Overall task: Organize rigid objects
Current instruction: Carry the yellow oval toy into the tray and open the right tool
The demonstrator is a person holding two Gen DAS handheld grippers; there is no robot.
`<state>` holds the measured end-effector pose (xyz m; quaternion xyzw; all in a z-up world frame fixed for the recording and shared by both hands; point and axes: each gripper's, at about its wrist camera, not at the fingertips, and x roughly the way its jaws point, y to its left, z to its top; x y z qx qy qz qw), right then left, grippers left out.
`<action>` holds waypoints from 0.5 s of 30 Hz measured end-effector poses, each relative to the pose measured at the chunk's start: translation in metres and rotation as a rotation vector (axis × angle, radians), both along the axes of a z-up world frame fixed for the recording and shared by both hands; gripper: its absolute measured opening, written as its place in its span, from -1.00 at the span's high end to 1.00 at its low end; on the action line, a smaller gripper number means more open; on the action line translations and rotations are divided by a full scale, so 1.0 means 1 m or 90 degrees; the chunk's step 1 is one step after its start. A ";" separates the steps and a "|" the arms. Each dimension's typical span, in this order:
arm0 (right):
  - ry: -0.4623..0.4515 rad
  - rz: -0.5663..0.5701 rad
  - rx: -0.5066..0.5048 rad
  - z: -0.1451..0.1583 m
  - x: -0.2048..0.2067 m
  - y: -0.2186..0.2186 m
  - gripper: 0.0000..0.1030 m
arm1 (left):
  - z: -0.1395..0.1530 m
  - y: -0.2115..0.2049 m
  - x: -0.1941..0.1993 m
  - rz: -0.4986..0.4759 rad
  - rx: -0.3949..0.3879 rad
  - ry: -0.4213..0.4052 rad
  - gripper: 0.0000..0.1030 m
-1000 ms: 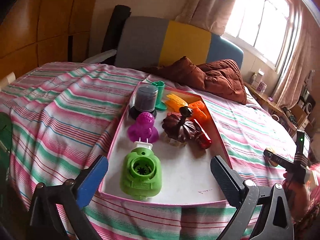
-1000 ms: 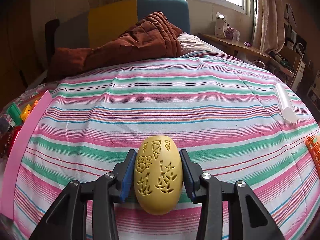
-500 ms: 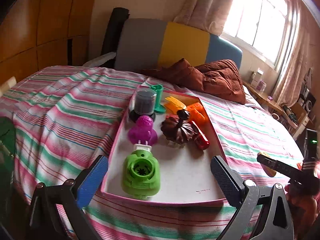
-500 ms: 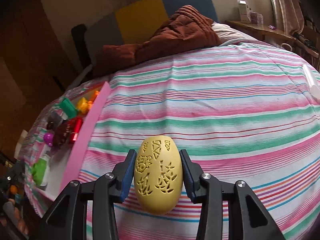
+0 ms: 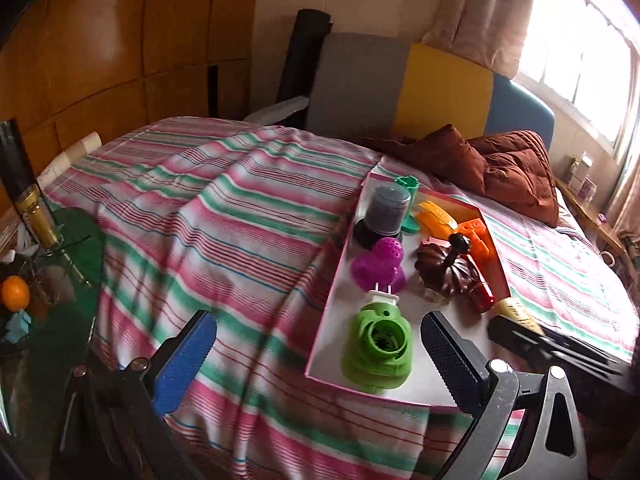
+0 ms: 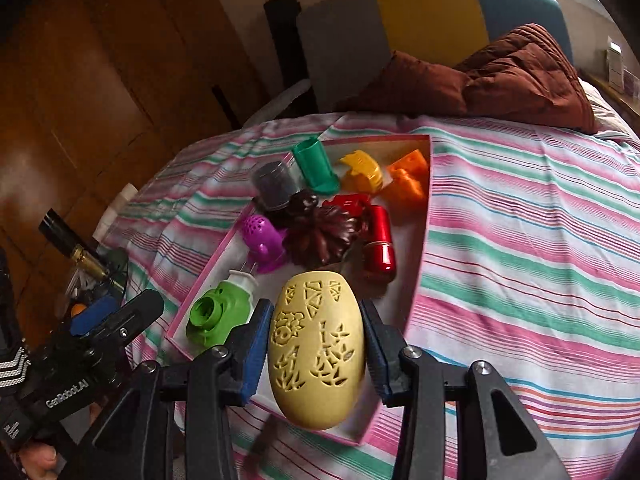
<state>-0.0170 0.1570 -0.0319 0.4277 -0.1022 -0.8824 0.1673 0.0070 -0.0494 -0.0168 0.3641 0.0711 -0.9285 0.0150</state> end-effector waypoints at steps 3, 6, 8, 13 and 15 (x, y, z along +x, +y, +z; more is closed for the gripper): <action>-0.023 -0.003 0.012 -0.009 -0.009 -0.013 0.16 | 0.002 -0.009 0.002 0.026 -0.004 -0.004 -0.99; -0.044 -0.007 0.022 -0.019 -0.018 -0.021 0.16 | 0.005 -0.017 0.005 0.052 -0.005 -0.004 -0.99; -0.045 -0.008 0.028 -0.022 -0.021 -0.025 0.16 | 0.006 -0.021 0.007 0.065 -0.004 0.000 -0.99; -0.026 -0.007 0.060 -0.023 -0.024 -0.035 0.16 | 0.008 -0.028 0.009 0.084 -0.006 0.000 -0.99; -0.020 -0.009 0.073 -0.023 -0.026 -0.038 0.16 | 0.008 -0.029 0.009 0.083 -0.005 -0.005 -0.99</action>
